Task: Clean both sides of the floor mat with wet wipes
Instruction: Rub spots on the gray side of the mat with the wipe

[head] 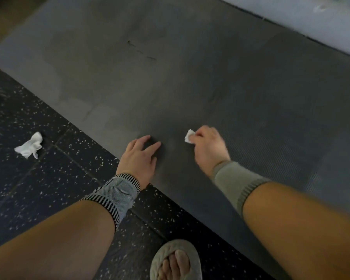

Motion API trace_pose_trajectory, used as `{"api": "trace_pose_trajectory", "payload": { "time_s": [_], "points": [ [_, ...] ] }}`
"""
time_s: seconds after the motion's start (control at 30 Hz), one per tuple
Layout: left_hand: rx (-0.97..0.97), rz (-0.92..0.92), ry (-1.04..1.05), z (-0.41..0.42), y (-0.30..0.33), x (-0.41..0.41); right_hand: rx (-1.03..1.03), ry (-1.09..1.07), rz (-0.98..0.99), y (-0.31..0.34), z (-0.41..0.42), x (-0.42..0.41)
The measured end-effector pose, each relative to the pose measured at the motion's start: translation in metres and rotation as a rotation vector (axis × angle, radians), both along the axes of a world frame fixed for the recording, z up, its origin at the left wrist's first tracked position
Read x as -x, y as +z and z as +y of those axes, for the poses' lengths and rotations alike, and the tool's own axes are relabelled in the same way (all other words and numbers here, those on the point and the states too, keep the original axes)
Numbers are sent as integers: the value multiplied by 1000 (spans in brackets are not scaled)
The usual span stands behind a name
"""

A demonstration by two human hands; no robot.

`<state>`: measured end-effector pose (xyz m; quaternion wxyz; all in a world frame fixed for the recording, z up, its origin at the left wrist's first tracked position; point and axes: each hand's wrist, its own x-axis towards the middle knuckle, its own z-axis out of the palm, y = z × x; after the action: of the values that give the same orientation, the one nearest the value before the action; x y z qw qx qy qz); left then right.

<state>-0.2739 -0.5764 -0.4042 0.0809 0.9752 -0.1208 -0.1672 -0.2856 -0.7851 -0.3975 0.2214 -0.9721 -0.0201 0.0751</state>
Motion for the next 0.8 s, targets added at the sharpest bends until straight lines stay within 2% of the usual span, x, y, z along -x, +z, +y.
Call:
{"api": "trace_pose_trajectory", "payload": {
  "time_s": [0.03, 0.07, 0.13, 0.17, 0.2, 0.23, 0.3, 0.33, 0.37, 0.4, 0.5, 0.53, 0.57, 0.6, 0.7, 0.73, 0.77, 0.8],
  "points": [
    [-8, 5, 1, 0, 0, 1, -47, 46, 39, 2, 15, 10],
    [-6, 11, 10, 0, 0, 0, -90, 189, 55, 5, 36, 26],
    [9, 33, 35, -1, -1, -1, -124, 608, 30, 11, 55, 55],
    [14, 35, 35, 0, -2, -1, -114, 694, 37, 11, 50, 51],
    [18, 26, 27, 2, -3, -2, -117, 666, 31, 10, 40, 39],
    [22, 17, 16, 4, -4, -3, -133, 505, -2, 9, 27, 25],
    [36, 6, 15, 6, -4, -3, -107, 3, 24, 1, -2, 2],
    [38, 0, 25, 5, -4, -4, -65, -139, 45, -2, -3, -5],
    [36, 1, 38, 4, -4, -6, -20, -134, 40, -5, 6, -3],
    [45, 3, 56, 2, -4, -8, -37, -39, 49, -1, 23, 6],
    [107, 7, 116, 1, -4, -14, -146, 534, 117, 11, 69, 45],
    [107, 11, 107, 2, -4, -14, -92, 695, 109, 12, 66, 42],
    [101, 15, 87, 5, -5, -15, -57, 729, 65, 10, 52, 30],
    [97, 14, 67, 7, -6, -14, -36, 626, 74, 9, 38, 14],
    [101, 0, 62, 11, -7, -9, 26, -4, 17, -8, 7, -16],
    [98, -4, 72, 11, -7, -9, 32, -79, 20, -9, 15, -11],
    [95, -3, 81, 10, -7, -9, -22, -26, 24, -5, 32, -2],
    [96, -1, 96, 8, -7, -10, -87, 146, 52, -1, 53, 13]
  ]
}}
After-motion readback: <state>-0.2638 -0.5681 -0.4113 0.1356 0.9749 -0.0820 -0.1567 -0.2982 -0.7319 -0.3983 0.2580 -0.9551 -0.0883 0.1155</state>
